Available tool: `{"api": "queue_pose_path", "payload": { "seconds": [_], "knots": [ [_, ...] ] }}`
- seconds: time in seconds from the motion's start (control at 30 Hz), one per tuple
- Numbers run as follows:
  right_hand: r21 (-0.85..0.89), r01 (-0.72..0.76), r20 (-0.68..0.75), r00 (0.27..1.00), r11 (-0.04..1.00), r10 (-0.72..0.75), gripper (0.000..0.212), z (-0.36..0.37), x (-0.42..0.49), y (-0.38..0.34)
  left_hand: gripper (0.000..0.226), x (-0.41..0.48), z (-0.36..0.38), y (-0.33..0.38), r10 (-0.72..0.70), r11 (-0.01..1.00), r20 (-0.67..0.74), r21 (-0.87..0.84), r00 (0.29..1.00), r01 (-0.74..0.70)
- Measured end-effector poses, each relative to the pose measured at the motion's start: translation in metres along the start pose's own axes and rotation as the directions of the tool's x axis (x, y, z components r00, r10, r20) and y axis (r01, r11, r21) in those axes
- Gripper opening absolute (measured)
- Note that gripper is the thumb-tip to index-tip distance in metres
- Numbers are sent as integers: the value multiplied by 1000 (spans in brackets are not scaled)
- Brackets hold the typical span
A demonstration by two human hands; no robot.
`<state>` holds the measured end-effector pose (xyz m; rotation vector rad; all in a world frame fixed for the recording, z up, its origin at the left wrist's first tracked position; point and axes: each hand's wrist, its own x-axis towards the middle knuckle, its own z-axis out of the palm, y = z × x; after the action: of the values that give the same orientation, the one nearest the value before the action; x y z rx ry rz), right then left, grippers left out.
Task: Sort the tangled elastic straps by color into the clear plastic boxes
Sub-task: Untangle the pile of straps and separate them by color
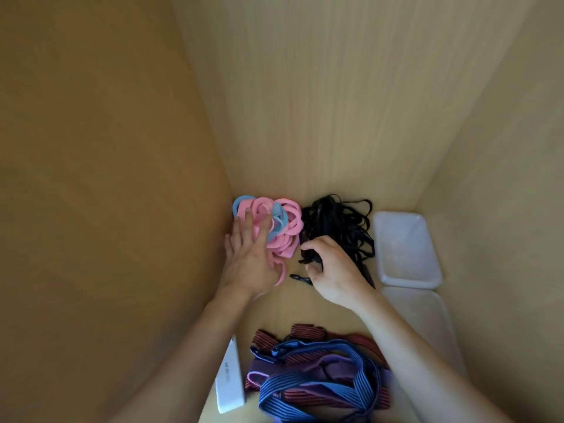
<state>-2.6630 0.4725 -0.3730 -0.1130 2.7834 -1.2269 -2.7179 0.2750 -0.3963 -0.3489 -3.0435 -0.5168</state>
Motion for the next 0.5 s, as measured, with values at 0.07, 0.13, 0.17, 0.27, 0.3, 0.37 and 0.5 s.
{"api": "queue_pose_path", "payload": {
  "seconds": [0.07, 0.13, 0.17, 0.27, 0.3, 0.37, 0.5],
  "knots": [
    [-18, -4, -16, 1000, 1000, 4, 34, 2, -8, 2, 99, -9, -8, 3, 0, 1000, -24, -10, 1000, 0],
    [-25, -5, -35, 999, 1000, 4, 35, 3, -13, 3, 93, -17, -19, 7, -13, 999, -30, -52, 999, 11],
    [-26, -8, -41, 999, 1000, 7, 35, 3, -15, 3, 91, -21, -25, 9, -14, 996, -32, -87, 999, 11],
    [-16, -22, -60, 998, 1000, 21, 37, 4, -22, 6, 90, -35, -41, 15, 32, 984, -47, -171, 998, -40],
    [-10, -23, -71, 997, 1000, 22, 37, 4, -25, 7, 91, -40, -43, 16, 54, 981, -38, -182, 998, -60],
    [-6, -18, -98, 995, 1000, 18, 36, 3, -32, 8, 94, -51, -44, 17, 93, 978, 21, -188, 995, -87],
    [-11, -19, -122, 992, 1000, 17, 33, 0, -54, 8, 89, -81, -32, 17, 149, 967, 148, -227, 978, -113]
  ]
}}
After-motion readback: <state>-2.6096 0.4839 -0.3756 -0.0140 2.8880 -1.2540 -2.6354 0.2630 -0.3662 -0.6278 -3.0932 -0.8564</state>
